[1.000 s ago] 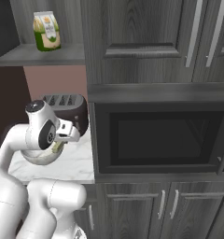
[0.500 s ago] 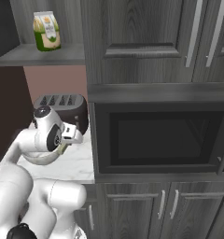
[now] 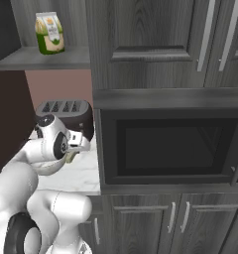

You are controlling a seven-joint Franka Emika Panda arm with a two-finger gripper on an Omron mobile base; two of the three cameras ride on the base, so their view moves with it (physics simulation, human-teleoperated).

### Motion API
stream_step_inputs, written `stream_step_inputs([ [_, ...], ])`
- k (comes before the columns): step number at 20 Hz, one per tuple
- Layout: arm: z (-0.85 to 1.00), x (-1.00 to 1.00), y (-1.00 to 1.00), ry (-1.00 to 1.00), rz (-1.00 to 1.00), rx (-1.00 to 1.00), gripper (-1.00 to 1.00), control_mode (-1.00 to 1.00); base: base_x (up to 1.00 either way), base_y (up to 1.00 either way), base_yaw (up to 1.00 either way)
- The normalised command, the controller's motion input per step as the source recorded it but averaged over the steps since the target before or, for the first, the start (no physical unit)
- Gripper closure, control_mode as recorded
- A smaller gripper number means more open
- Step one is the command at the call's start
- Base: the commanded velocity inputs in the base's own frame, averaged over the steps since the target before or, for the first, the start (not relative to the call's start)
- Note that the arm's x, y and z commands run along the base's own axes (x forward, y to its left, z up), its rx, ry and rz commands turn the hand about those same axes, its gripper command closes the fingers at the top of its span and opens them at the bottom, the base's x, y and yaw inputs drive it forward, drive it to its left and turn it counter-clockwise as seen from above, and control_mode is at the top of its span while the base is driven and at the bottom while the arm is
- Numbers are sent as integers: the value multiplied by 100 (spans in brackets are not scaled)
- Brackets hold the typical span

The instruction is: Pick the egg and butter from the fridge and place them by the bowl for mixing.

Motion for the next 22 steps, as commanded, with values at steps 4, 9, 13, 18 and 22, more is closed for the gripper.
stream_step_inputs([
  [4, -12, 28, 0, 0, 0, -1, 100, -100, 0, 0, 0],
  [9, -14, 30, 0, 0, 0, 0, 100, -100, 0, 0, 0],
  [13, -19, 31, 0, 0, 0, 0, 100, -100, 0, 0, 0],
  [18, -20, 25, 0, 0, 0, 0, 100, -100, 0, 0, 0],
  [22, -16, 24, 0, 0, 0, 0, 100, -100, 0, 0, 0],
])
